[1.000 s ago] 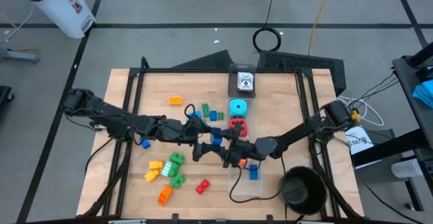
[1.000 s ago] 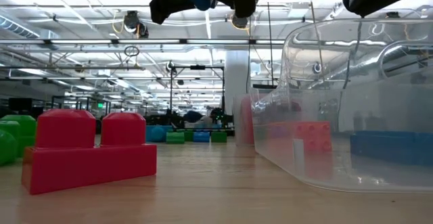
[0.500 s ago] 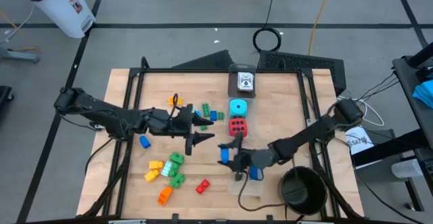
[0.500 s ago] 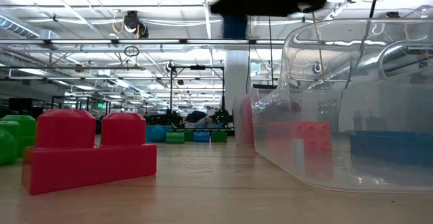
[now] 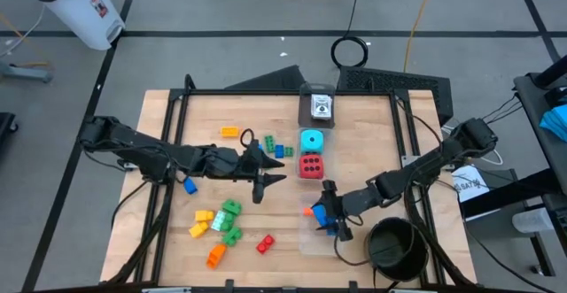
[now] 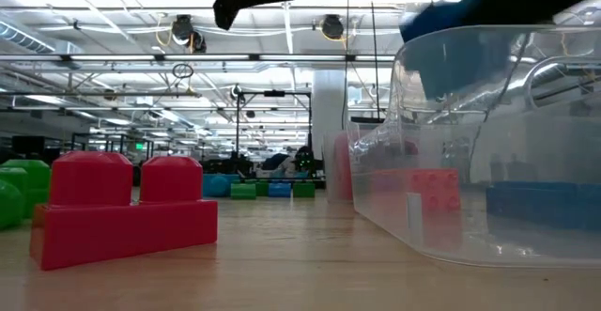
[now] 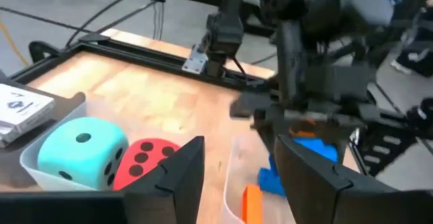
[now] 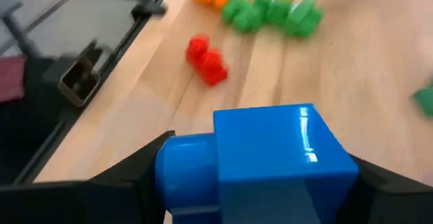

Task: Pick & Place Toys
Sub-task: Put the blue 2 stud game piece into the bottom transparent bin, then put the yellow 8 stud game piece into the bottom transparent bin

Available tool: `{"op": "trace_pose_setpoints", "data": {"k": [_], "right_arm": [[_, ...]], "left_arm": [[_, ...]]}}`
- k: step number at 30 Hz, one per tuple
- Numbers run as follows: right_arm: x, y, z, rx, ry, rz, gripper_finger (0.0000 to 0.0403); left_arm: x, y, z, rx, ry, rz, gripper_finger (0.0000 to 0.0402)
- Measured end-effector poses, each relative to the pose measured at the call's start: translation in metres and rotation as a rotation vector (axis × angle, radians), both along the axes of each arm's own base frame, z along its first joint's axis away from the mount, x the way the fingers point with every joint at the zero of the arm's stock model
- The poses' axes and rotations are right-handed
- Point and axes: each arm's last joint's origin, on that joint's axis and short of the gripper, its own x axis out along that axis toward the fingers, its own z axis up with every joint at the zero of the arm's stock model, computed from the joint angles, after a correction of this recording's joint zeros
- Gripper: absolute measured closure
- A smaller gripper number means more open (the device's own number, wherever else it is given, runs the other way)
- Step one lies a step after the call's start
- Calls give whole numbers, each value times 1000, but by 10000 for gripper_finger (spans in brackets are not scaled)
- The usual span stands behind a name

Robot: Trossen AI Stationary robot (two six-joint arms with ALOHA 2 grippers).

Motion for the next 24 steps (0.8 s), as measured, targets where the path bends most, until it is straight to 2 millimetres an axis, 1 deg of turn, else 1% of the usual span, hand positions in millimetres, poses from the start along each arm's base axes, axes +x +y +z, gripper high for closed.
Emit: {"op": "trace_pose_setpoints", "data": {"k": [2,4,6,8,11,14,17,19,21,24], "right_arm": [[-2,-1,-6,8,22,-11,81],[-3,-1,-6,24,24,-23,42],[-2,-2,-6,29,21,-26,17],[-2,-1,-5,29,13,-23,15],[-1,-1,-3,22,-13,-12,26],[-1,-1,-3,24,-19,-11,26],[-1,-1,-3,23,-17,-11,24],[-1,-1,-3,23,-18,-12,24],[-1,-1,-3,23,-18,-11,24],[-1,-1,-3,17,-24,-6,24]], "left_arm": [[2,3,-2,-12,5,13,225],[2,4,-3,-12,18,16,229],[2,6,-4,-11,29,23,231],[2,8,-5,-17,42,31,228],[1,12,-8,-6,70,50,220],[-7,21,-13,24,180,107,216],[-17,38,-22,44,323,236,214],[-24,55,-30,18,427,327,208],[-32,76,-39,-33,542,397,191],[-46,112,-52,-155,699,495,152]]}}
